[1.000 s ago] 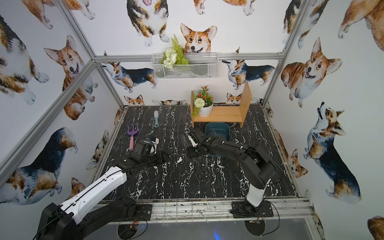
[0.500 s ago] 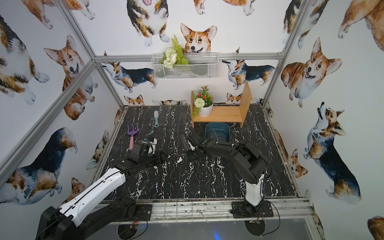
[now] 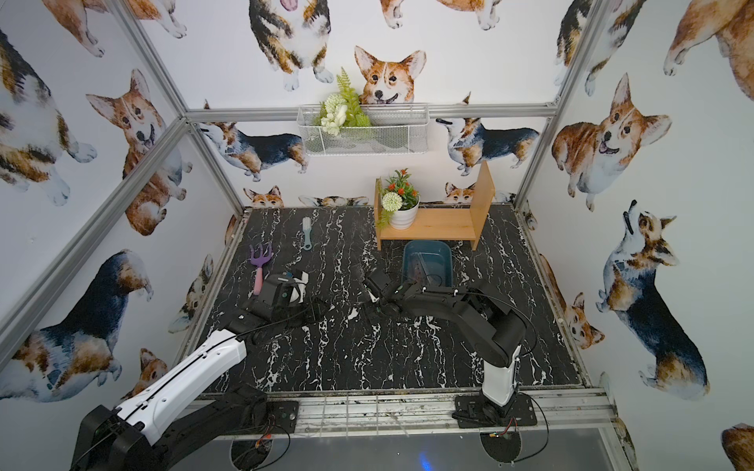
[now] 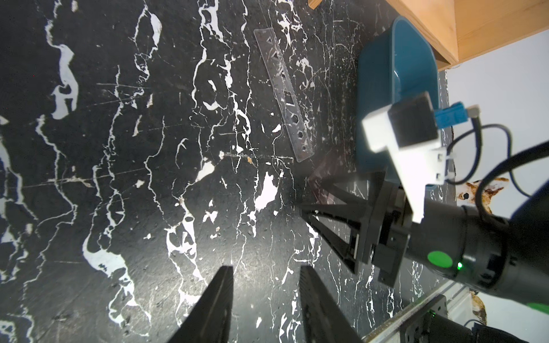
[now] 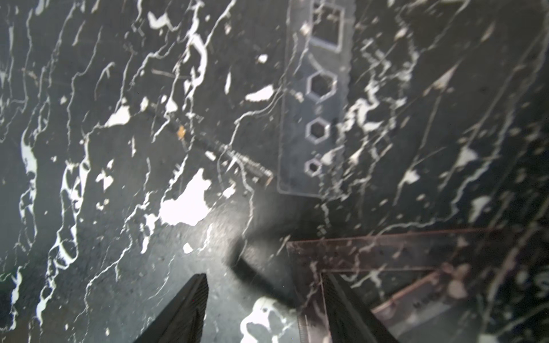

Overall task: Put the scattered rulers into the storage box
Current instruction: Pick up the ruler from the center of the board.

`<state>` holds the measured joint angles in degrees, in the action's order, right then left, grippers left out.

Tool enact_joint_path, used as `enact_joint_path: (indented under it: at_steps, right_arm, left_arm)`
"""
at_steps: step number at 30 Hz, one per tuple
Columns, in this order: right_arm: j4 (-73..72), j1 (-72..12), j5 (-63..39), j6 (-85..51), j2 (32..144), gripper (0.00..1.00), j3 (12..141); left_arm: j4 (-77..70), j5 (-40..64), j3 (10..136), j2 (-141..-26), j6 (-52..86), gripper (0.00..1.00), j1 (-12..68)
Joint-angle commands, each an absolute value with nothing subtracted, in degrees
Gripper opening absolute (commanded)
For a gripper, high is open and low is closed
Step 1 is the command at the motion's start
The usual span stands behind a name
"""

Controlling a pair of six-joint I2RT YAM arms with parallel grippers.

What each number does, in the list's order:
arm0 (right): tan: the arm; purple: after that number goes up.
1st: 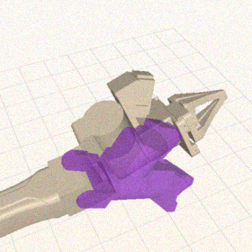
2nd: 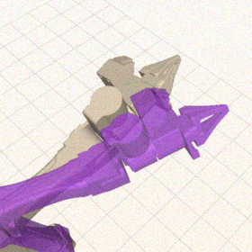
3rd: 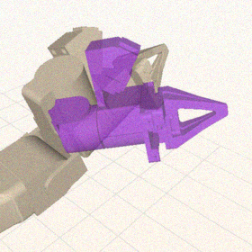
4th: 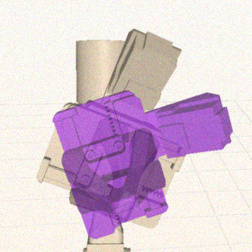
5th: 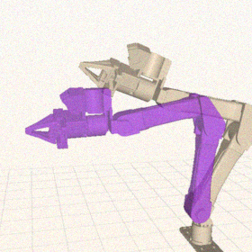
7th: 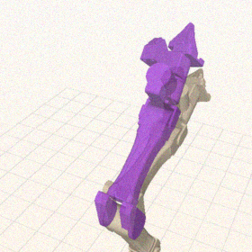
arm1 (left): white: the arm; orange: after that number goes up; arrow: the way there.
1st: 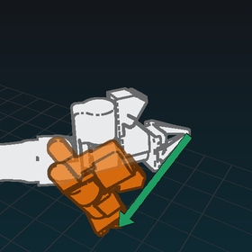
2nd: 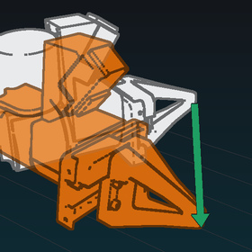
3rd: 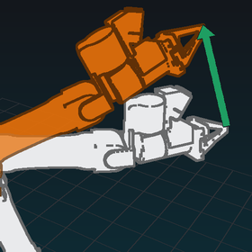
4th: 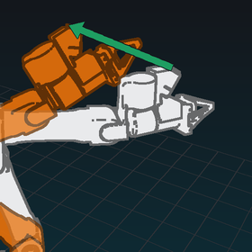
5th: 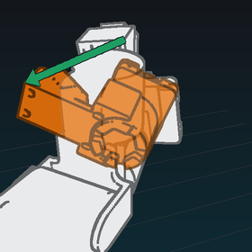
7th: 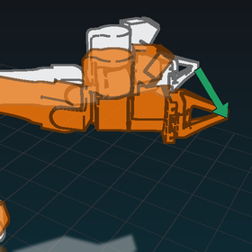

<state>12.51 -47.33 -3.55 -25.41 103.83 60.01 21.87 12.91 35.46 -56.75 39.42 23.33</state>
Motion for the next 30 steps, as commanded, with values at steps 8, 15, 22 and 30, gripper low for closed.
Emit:
enact_joint_path:
  at_steps: [8,15,22,30]
  right_arm:
    - [13.87,-53.15,-4.74,-32.01,101.60,0.68,55.63]
    - [13.14,-56.96,-4.51,-34.86,100.86,0.68,53.72]
    - [13.07,-59.63,-4.24,-37.11,99.77,0.68,52.31]
    - [13.69,-60.27,-3.81,-38.29,97.18,0.68,50.25]
  left_arm:
    - [21.45,13.48,34.56,-55.65,39.45,0.43,23.20]
    - [20.92,13.76,33.92,-55.27,39.64,0.43,23.24]
    - [20.32,14.15,33.66,-55.50,39.73,0.43,23.21]
    - [19.69,14.58,33.21,-55.78,39.90,0.43,23.21]
